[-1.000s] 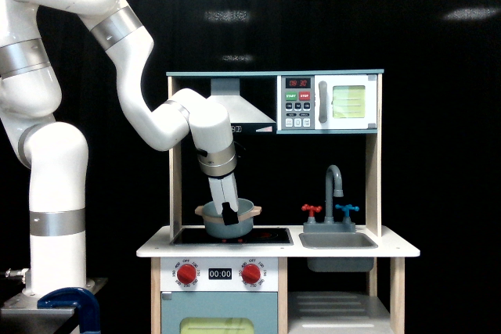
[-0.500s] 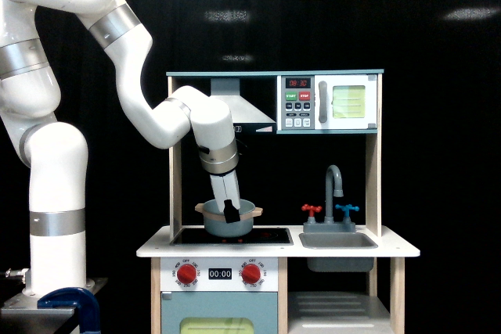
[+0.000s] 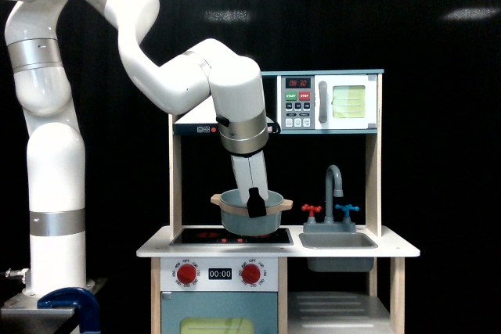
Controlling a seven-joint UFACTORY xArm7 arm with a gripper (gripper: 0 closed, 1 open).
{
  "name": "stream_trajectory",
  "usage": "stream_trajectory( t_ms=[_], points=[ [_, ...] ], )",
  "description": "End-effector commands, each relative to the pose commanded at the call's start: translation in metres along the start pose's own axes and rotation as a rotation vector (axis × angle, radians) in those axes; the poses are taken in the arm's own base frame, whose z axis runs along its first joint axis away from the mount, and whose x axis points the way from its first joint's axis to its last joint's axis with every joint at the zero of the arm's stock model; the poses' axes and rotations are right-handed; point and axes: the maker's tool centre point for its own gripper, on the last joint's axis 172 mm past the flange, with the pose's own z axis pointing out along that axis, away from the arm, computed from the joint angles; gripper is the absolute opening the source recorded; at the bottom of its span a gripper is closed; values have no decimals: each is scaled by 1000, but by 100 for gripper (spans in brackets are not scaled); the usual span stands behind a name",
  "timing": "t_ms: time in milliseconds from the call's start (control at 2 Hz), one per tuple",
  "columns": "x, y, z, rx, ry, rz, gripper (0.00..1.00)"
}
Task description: Put the bowl inside the kitchen cabinet
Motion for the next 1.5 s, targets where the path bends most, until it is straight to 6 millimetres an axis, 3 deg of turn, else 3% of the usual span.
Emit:
stream_trajectory(
  t_ms=[500, 1000, 1500],
  points=[
    [24, 66, -24, 0, 0, 0, 0],
    [36, 113, 27, 0, 0, 0, 0],
    [89, 119, 93, 0, 0, 0, 0]
  ],
)
